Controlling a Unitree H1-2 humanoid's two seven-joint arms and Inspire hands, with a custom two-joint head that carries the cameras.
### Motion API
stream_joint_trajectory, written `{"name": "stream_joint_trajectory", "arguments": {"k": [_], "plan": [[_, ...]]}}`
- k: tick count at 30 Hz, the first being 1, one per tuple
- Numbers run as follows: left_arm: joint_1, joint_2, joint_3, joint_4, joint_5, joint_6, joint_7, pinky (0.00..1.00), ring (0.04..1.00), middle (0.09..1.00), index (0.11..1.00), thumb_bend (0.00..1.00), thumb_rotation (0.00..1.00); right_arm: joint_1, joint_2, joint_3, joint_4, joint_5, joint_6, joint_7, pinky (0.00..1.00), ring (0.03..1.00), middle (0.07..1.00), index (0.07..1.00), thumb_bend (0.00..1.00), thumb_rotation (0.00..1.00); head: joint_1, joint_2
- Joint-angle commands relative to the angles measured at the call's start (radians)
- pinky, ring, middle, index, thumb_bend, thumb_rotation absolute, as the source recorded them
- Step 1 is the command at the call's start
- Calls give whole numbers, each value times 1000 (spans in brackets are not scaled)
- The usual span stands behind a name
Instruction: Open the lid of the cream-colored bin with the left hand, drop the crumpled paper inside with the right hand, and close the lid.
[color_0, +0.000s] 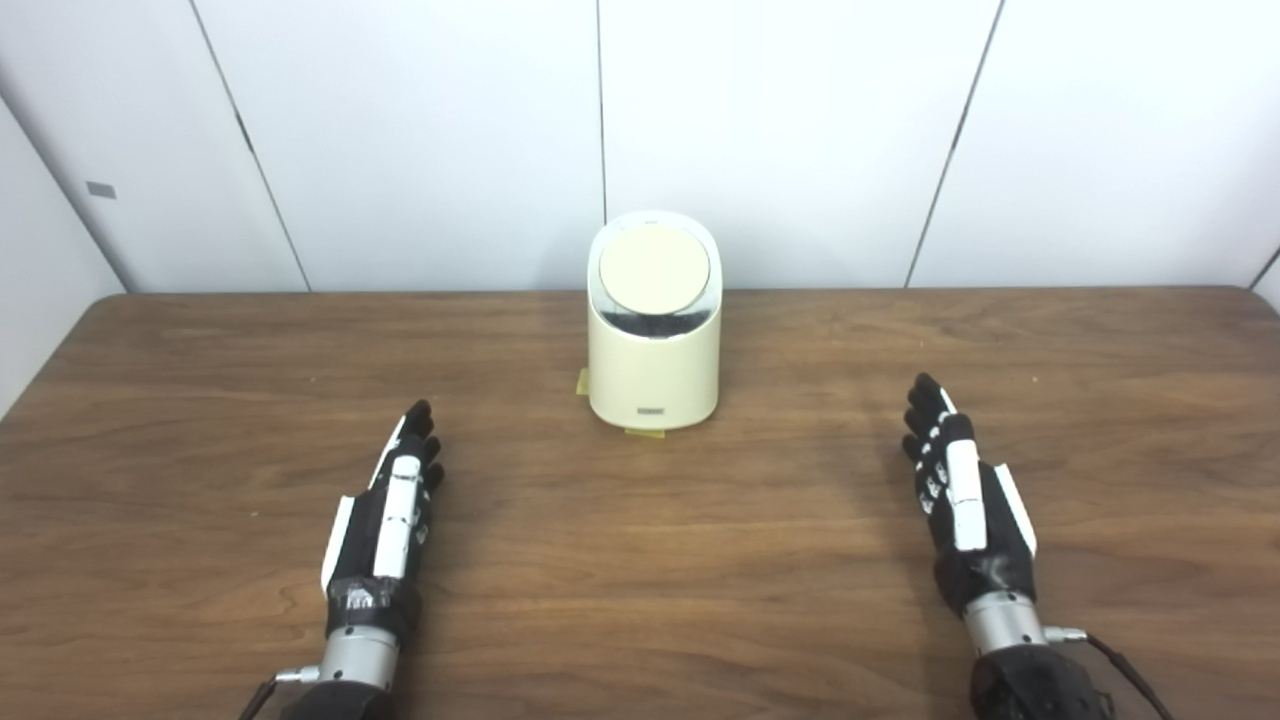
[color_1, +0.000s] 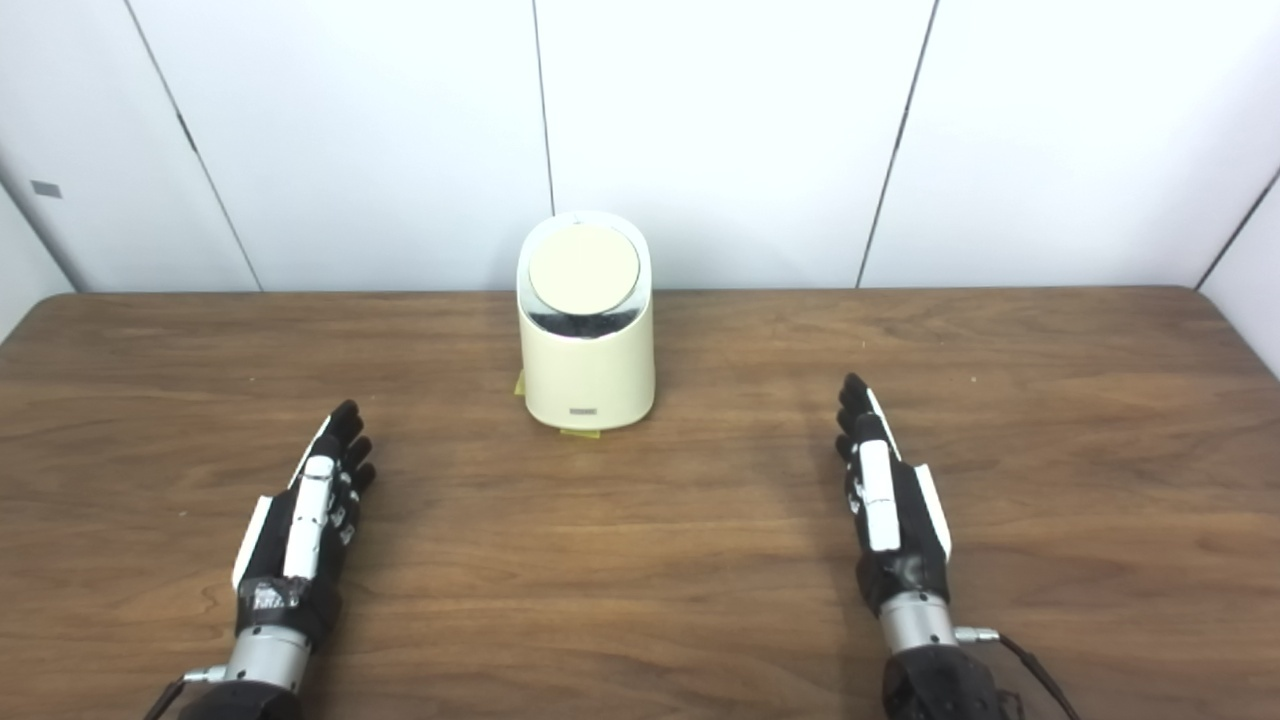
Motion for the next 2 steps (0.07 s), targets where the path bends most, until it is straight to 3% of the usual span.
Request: {"name": "stream_joint_trajectory", "arguments": {"k": [1,2], "plan": [[15,8,-8,11,-7,-20,3,1000,1000,1000,1000,468,857,-13,-5,-2,-23,-12,-37,-3,1000,984,983,971,581,1000,-3,1],[13,8,-7,14,-6,-19,5,1000,1000,1000,1000,469,856,-12,-5,-3,-23,-18,-38,-7,1000,983,984,970,585,1000,-3,1]]}}
